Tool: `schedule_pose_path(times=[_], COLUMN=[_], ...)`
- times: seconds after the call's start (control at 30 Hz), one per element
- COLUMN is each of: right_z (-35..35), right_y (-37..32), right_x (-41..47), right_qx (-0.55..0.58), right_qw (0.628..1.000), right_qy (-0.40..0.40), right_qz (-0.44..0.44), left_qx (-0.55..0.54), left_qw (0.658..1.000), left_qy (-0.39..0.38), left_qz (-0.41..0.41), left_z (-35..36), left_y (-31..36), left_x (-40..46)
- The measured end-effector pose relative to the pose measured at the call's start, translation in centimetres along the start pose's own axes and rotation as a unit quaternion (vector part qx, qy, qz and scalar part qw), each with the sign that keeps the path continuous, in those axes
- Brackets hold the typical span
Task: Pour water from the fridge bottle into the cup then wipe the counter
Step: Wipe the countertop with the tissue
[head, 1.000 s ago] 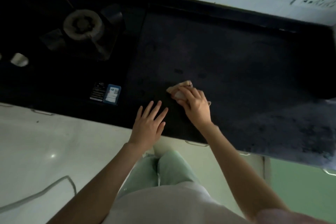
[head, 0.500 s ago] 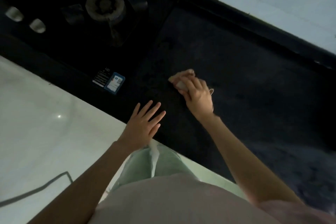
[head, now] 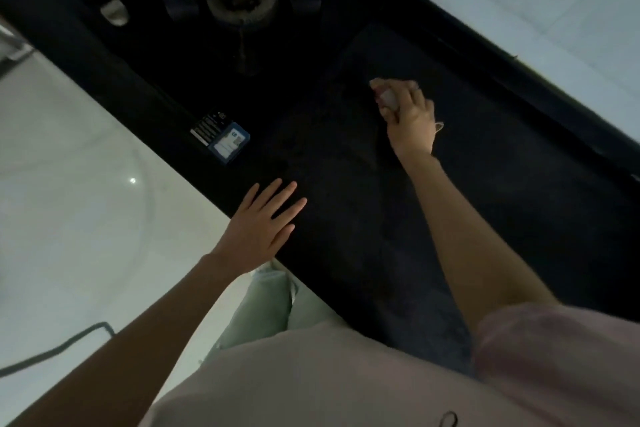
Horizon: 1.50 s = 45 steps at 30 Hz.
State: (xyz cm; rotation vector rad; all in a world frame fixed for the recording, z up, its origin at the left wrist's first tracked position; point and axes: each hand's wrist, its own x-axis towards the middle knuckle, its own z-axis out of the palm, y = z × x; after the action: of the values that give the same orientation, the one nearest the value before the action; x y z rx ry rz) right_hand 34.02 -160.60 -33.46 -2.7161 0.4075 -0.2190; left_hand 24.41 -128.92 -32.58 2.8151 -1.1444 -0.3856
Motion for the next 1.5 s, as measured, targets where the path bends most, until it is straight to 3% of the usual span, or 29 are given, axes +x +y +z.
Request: schedule_pose_path(times=[0.2,0.3,0.5,0.6,0.73,0.97,1.1,1.3,1.4,1.5], right_z=[-0.1,-0.4,-0.6,-0.5,0.0,0.8,1.5,2.2,2.5,2.9], right_y=[-1.4,0.6,4.1,3.8,2.7,-0.2,0.2,-0.4,-1.4,-2.4], right_x=[-10.1,-8.2,8.0,11.6,8.2,-5.4,0.9,15.3,14.9,9.7], right_qx=[0.053,0.07,-0.038,-0.099,-0.064,0.01,0.026,-0.063,-0.074,-0.03], right_qw=[0.991,0.983,0.997,0.995,0.997,0.977,0.975,0.992,0.995,0.989], right_qy=[-0.02,-0.046,-0.024,-0.009,0.003,-0.018,-0.027,-0.033,-0.018,-0.01], right_qz=[-0.119,-0.162,-0.07,-0.023,-0.032,-0.211,-0.219,-0.102,-0.063,-0.147], left_qx=[-0.019,-0.022,-0.037,-0.047,-0.04,-0.048,-0.053,-0.072,-0.076,-0.085], left_qw=[0.996,0.995,0.994,0.992,0.993,0.993,0.993,0.99,0.99,0.989], left_qy=[0.001,0.005,0.027,0.032,0.035,0.028,0.029,0.033,0.037,0.044], left_qz=[-0.092,-0.095,-0.104,-0.109,-0.104,-0.1,-0.101,-0.114,-0.114,-0.113], left_z=[-0.2,0.4,1.1,1.1,1.3,1.2,1.0,0.8,0.8,1.0], left_y=[0.3,0.2,0.2,0.3,0.3,0.1,0.1,0.4,0.4,0.4], left_x=[1.8,1.9,1.7,1.8,1.7,1.6,1.4,1.6,1.6,1.6])
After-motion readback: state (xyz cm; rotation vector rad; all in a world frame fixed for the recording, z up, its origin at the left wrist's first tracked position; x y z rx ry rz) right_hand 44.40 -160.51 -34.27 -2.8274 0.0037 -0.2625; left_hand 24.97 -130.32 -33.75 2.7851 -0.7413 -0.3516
